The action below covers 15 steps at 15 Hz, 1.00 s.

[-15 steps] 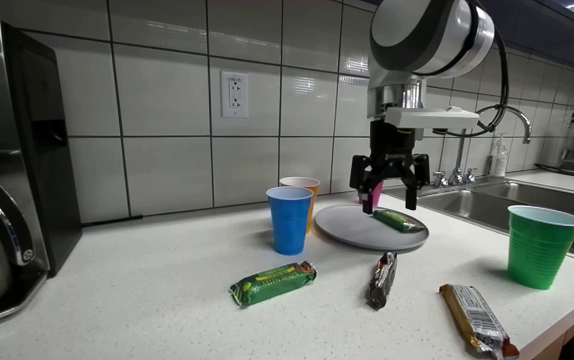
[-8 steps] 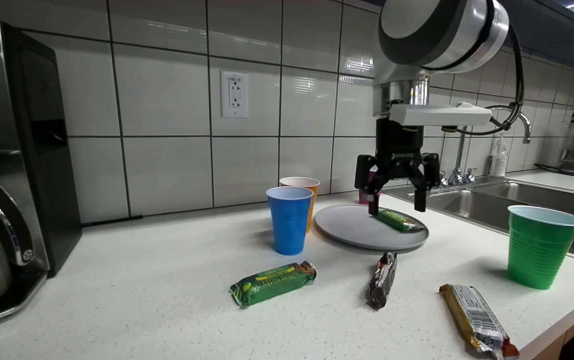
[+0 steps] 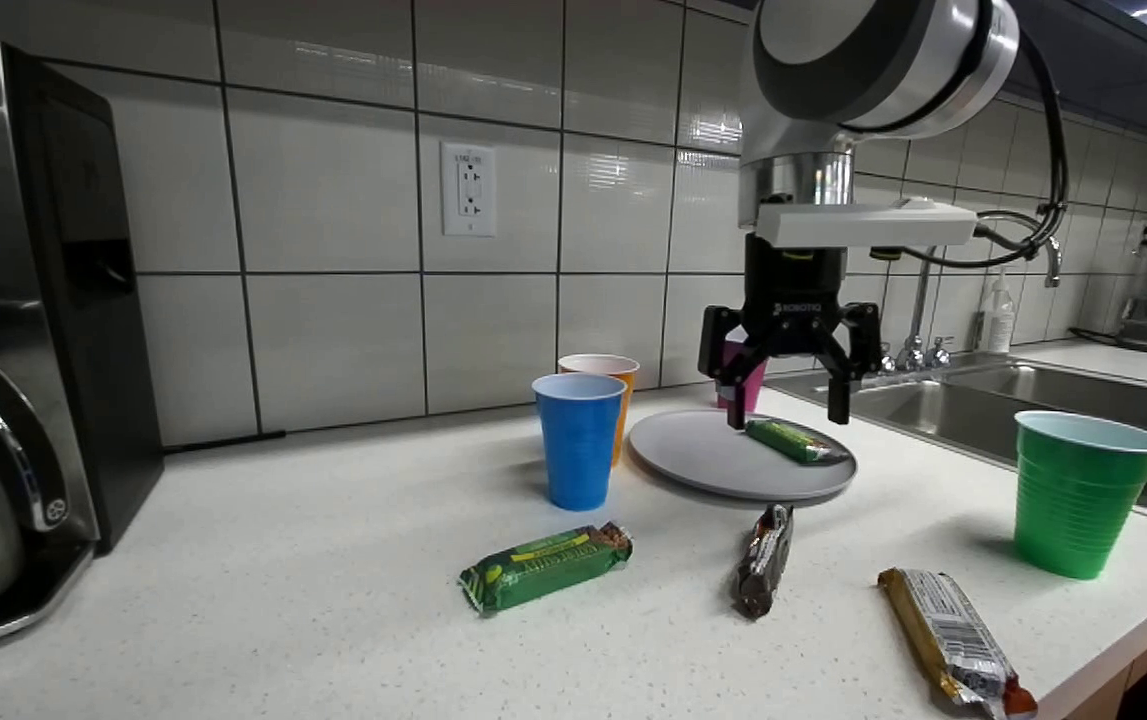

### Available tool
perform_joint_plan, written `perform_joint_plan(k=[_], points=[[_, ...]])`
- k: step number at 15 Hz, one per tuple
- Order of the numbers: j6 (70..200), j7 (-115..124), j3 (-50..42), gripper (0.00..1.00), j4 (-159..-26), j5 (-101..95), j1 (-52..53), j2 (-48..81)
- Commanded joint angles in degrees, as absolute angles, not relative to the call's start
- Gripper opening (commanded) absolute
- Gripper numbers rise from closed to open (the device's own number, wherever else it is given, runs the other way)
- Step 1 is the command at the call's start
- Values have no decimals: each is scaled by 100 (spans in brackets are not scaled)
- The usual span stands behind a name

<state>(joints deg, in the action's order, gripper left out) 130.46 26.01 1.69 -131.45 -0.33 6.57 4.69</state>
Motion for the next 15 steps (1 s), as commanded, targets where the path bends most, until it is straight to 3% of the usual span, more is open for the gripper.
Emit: perform_joint_plan(k=[1,15], points=[[13191,3379,272,100,-13203,-217,738,432],[13472,4931,330,100,-13241,-543,1010,823]])
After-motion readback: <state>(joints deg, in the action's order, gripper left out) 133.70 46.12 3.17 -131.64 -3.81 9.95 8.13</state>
